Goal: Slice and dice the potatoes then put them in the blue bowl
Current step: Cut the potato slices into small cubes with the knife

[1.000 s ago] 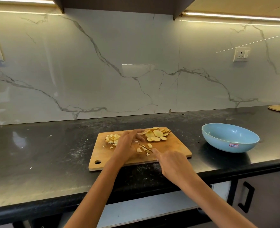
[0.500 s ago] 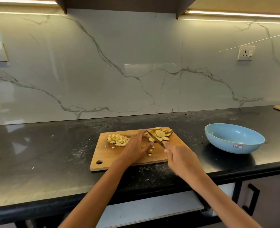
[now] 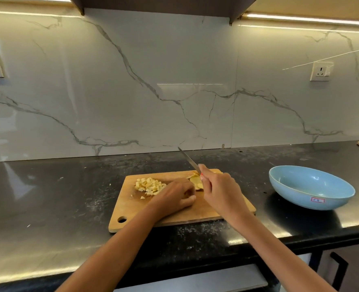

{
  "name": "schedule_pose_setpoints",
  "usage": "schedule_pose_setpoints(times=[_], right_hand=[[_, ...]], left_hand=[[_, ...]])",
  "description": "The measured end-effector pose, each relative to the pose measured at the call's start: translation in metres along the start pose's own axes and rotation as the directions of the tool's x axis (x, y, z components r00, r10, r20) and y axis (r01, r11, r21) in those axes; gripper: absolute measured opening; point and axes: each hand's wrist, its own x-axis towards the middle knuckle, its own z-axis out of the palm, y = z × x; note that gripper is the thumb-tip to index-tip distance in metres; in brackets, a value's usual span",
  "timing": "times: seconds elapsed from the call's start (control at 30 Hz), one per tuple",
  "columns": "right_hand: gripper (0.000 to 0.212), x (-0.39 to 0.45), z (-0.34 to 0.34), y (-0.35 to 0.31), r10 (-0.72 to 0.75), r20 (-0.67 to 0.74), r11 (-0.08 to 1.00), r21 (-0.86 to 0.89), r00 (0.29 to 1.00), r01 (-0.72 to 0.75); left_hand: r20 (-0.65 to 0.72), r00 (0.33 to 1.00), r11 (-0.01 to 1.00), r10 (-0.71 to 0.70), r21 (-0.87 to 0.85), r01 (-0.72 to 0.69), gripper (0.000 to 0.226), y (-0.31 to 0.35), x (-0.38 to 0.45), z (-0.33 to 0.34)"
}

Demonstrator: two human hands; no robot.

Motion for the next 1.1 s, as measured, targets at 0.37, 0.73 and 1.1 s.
schedule_pose_setpoints(times=[0.37, 0.73, 1.1], right_hand=[[0.036, 0.086, 0.07, 0.027, 0.069, -0.134, 0.974, 0.221, 0.989, -0.038], [0.033, 0.07, 0.062, 0.048, 0.055, -0.165, 0.979, 0.202, 0.985, -0.02], [0.031, 0.071, 0.064, 0.059, 0.089, -0.177, 0.982, 0.178, 0.98, -0.057]], left_hand=[[-0.15, 0.939, 0.945, -0.31, 0.058, 0.321, 0.027, -0.057, 0.0, -0.034], [0.176, 0.976, 0.954, -0.129, -0.247, 0.171, 0.004, -0.034, -0.009, -0.028], [-0.212, 0.923, 0.947, -0.32, -0.035, 0.32, 0.03, -0.043, -0.009, -0.027]])
